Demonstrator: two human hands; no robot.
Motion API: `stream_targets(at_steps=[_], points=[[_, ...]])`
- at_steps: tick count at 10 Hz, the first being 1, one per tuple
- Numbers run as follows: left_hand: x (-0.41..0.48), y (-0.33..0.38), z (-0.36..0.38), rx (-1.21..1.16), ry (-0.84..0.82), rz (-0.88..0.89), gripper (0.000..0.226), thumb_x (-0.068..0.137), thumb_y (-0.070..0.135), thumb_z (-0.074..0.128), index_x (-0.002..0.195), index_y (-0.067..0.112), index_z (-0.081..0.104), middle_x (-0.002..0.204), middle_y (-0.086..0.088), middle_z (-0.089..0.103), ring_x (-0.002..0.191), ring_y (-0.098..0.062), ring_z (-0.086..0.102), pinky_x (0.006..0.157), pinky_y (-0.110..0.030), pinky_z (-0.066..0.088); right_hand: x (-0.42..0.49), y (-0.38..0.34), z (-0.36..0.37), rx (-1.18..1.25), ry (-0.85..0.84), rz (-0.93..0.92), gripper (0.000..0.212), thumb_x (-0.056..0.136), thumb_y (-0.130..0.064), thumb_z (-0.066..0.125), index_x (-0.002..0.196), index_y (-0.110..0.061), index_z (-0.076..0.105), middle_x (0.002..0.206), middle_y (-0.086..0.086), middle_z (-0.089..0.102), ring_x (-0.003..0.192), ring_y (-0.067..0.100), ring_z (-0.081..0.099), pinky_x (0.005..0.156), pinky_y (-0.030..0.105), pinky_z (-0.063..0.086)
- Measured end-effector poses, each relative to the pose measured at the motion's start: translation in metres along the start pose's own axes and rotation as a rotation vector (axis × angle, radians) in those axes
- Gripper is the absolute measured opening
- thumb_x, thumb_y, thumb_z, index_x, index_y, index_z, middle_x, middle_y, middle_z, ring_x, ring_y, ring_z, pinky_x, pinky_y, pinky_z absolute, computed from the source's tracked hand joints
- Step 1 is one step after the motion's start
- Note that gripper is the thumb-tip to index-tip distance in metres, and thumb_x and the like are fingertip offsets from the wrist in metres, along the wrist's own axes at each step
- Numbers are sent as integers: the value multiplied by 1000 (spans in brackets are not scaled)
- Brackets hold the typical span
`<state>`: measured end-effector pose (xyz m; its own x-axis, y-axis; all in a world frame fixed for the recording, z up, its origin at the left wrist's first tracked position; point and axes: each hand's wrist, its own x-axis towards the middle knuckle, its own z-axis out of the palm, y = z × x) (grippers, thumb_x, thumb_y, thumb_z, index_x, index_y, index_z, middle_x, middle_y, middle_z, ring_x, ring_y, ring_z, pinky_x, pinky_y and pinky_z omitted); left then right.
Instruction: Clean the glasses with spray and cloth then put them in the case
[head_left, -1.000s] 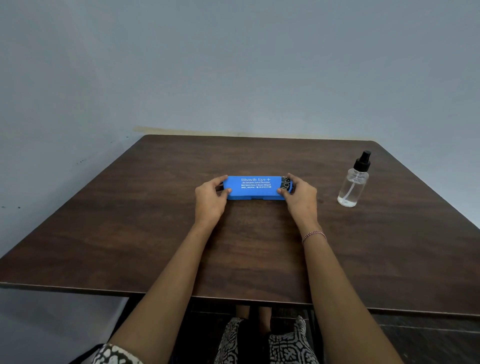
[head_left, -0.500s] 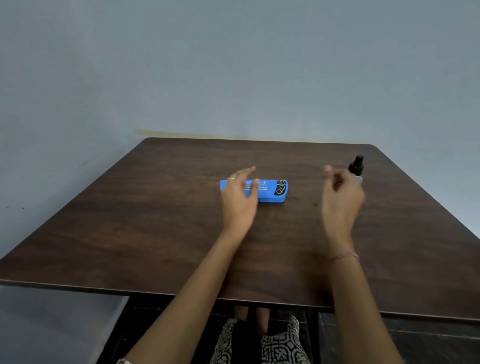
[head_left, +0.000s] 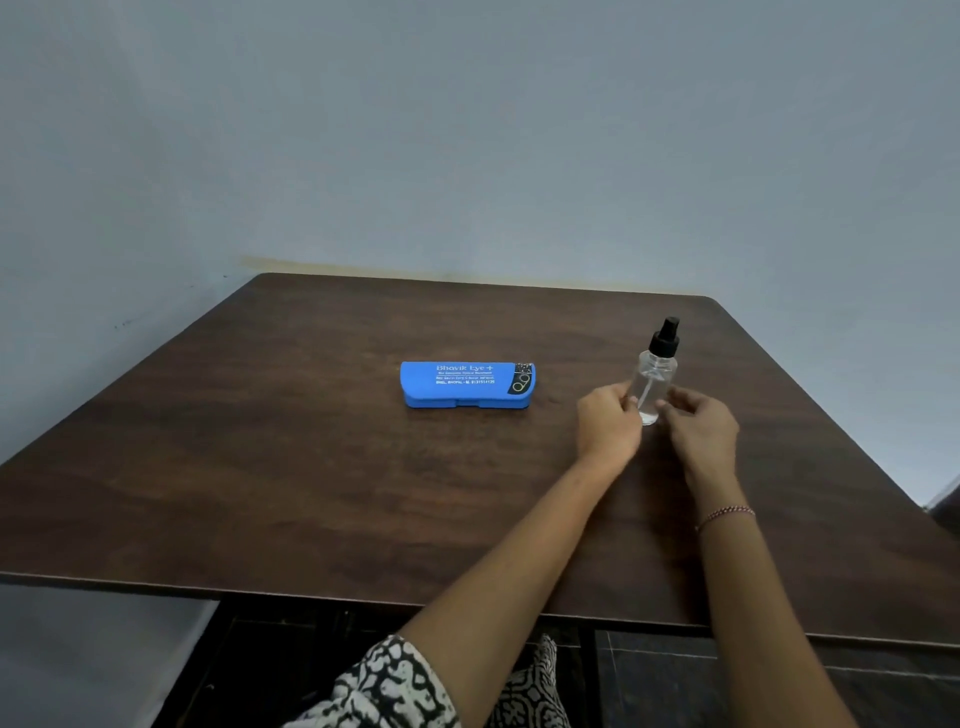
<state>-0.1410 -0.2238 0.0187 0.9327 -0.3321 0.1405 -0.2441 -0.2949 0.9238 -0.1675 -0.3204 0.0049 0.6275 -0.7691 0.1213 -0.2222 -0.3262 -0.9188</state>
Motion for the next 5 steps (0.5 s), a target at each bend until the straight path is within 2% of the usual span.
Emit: stream_targets(at_steps=[2,3,4,5], points=[[4,-4,-12,6,41,-21,35,94,9,49,128,6,54,127,-11,60,119,-19,55,92,-18,39,3,-7,13,-29,-17,-35,35,86,-12,65,120,-1,61,111,13,68,103,20,63,94,27,45],[3,-8,-18,-3,7,-22,34,94,10,50,127,7,56,124,-11,62,116,-19,57,93,-20,40,0,-8,16,-34,-37,-36,36,86,-12,66,120,-1,61,113,14,67,104,20,63,93,24,43],[1,-11,-22,13,-15,2,36,93,10,51,129,7,54,127,-10,61,117,-18,57,95,-21,40,-5,-4,15,-58,-9,-55,39,86,-15,66,123,-3,58,113,12,67,106,21,61,96,29,44],[-1,-12,-36,105,69,32,40,95,16,50,134,12,50,128,-8,60,114,-18,58,96,-24,41,-22,-9,11,-78,157,-134,29,91,-19,58,117,-7,59,107,9,66,102,24,59,87,32,43]])
